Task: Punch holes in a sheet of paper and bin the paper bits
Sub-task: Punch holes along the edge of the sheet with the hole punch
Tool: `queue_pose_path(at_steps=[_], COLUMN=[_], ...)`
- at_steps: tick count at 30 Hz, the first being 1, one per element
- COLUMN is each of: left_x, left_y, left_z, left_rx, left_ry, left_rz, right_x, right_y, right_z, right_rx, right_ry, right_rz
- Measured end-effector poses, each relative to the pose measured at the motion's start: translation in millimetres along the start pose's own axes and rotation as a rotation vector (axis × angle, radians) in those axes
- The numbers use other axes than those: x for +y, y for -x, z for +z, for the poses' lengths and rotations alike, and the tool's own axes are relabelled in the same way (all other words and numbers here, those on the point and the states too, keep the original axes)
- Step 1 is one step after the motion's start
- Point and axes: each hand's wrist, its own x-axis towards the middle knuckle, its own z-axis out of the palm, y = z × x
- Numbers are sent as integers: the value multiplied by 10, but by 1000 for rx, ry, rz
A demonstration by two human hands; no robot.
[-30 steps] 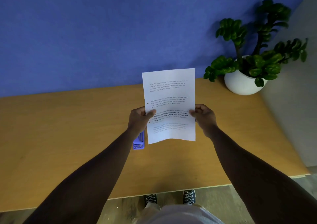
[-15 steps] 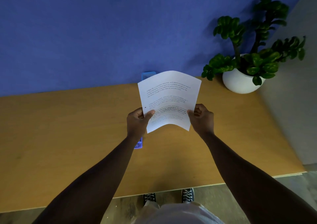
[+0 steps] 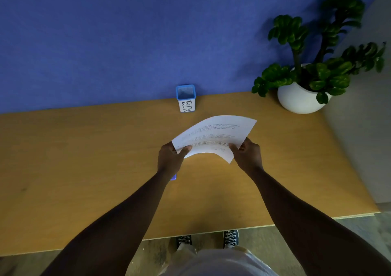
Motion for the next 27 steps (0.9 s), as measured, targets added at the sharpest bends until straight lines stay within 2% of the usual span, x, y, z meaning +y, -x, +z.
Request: queue_pose_path(at_steps=[6,11,19,27], left_x=[97,184,215,234], left_y=[-51,-96,-172,-311], left_z=[-38,-17,137,344], left_rx=[-31,-68,-115,-202], left_ry=[16,101,120,24], left_rz=[72,42,-128,-245], right_x=[-102,-192,-62,158], right_y=[-77,-135,-193,-335], right_z=[-53,-116,-165,-298], right_rx=[11,6,-28,13], right_ry=[-60,-84,-116,-99], right_rz=[16,-1,153,253])
